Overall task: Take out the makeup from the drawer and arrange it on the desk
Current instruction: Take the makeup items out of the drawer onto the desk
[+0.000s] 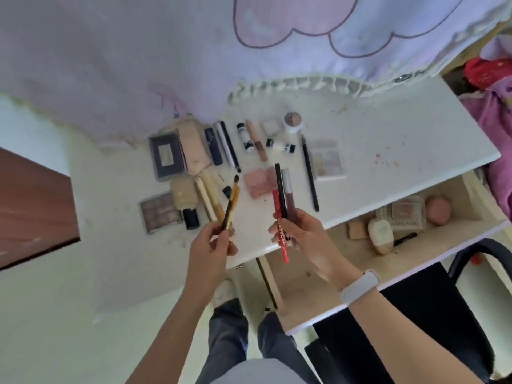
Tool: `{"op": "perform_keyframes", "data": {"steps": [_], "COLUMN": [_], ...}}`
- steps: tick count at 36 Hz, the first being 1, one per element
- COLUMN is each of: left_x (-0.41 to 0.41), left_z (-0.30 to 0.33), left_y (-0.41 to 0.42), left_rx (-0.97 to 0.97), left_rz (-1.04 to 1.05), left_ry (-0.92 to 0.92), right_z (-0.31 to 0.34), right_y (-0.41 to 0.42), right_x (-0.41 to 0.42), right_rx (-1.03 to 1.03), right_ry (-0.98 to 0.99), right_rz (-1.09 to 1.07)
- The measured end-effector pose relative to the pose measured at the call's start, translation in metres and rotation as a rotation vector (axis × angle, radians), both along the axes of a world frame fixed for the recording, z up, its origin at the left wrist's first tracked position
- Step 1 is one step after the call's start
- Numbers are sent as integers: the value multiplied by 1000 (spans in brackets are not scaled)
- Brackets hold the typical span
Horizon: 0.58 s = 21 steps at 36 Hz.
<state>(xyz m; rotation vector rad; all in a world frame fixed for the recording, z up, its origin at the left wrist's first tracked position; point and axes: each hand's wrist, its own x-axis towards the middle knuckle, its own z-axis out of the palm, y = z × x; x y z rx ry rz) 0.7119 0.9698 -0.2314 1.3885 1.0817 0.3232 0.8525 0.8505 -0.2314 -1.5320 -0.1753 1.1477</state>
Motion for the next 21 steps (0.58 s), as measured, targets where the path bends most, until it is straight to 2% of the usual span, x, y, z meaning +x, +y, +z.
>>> {"op": "perform_keyframes", "data": {"steps": [6,11,14,21], "left_x": [-44,-59,-55,-35], "left_z": [4,-10,-17,-29], "left_y": [79,148,182,220], "left_rx": [-23,-19,-40,-8], "left_rz": [344,457,461,319], "left_ry": [56,189,211,267], "right_z": [10,11,7,-8], "right_y": [91,173,219,293], "right_x": [-35,-61,-68,-67], "right_rx": [-98,-155,-196,-400], "right_ry": [-114,-177,-266,-545], "right_rz": [88,136,188,335]}}
